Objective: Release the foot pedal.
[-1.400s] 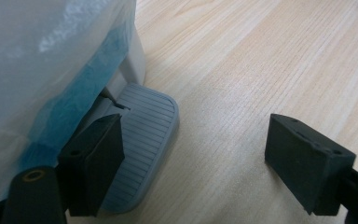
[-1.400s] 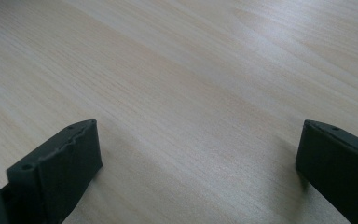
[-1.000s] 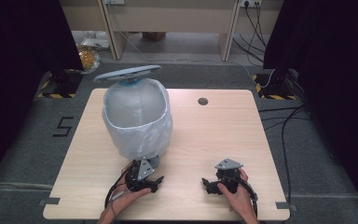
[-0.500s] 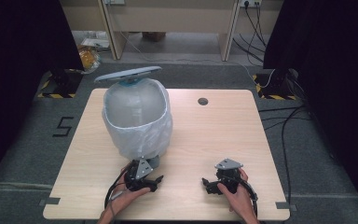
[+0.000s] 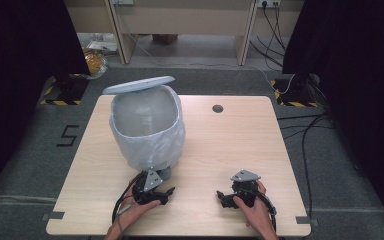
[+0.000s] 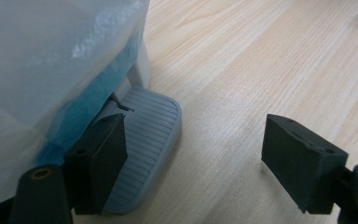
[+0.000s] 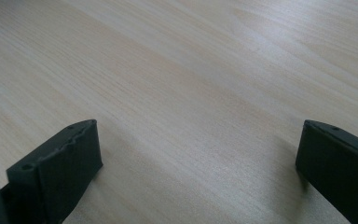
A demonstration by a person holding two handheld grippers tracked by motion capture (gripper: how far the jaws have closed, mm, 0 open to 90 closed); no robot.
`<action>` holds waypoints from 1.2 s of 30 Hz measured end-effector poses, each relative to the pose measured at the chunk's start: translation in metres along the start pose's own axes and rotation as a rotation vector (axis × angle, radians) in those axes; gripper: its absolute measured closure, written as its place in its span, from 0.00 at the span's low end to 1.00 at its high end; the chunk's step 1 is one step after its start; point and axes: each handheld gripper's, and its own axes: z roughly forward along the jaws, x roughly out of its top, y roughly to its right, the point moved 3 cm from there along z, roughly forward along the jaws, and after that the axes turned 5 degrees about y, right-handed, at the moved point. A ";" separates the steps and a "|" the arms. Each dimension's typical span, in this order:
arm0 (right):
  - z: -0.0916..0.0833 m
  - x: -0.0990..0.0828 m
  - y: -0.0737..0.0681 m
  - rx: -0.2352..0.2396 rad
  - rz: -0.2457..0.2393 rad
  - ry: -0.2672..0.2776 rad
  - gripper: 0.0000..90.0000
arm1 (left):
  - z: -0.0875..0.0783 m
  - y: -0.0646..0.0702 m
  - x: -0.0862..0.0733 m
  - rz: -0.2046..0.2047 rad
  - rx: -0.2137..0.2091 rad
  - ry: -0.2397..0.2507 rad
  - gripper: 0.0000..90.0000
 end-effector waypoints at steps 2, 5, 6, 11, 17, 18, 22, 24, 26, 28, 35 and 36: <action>0.000 0.000 0.000 0.000 -0.001 0.000 0.00 | 0.000 0.000 0.000 0.002 0.001 -0.004 0.24; 0.000 0.000 0.000 0.000 -0.001 0.000 0.00 | 0.000 0.000 0.000 -0.007 -0.002 0.000 0.24; 0.000 0.000 0.000 0.000 -0.001 0.001 0.00 | 0.000 0.000 0.000 -0.008 -0.002 0.001 0.24; 0.000 0.000 0.000 0.000 0.000 0.000 0.00 | 0.000 0.000 0.000 -0.008 0.006 0.010 0.23; 0.000 0.000 0.000 0.000 0.000 0.000 0.00 | -0.001 0.000 0.000 -0.003 0.010 0.016 0.23; 0.000 0.000 0.000 0.000 -0.001 0.000 0.00 | -0.001 0.000 0.000 -0.002 0.008 0.014 0.23; 0.000 0.000 0.000 0.000 0.000 0.000 0.00 | -0.003 0.000 0.002 -0.003 0.012 0.028 0.23; 0.000 0.000 0.000 0.000 0.001 0.000 0.00 | -0.004 0.000 0.003 0.002 0.020 0.039 0.23; 0.000 0.000 0.000 0.000 -0.001 0.000 0.00 | -0.005 0.000 0.005 0.005 0.027 0.045 0.23; 0.000 0.000 0.000 0.000 -0.001 0.001 0.00 | -0.005 0.000 0.005 0.011 0.029 0.044 0.23; 0.000 0.000 0.000 0.000 0.000 0.000 0.00 | -0.010 -0.001 0.007 -0.007 0.005 0.023 0.22; 0.000 0.000 0.000 0.000 0.000 0.000 0.00 | -0.011 -0.001 0.007 -0.004 0.001 0.014 0.21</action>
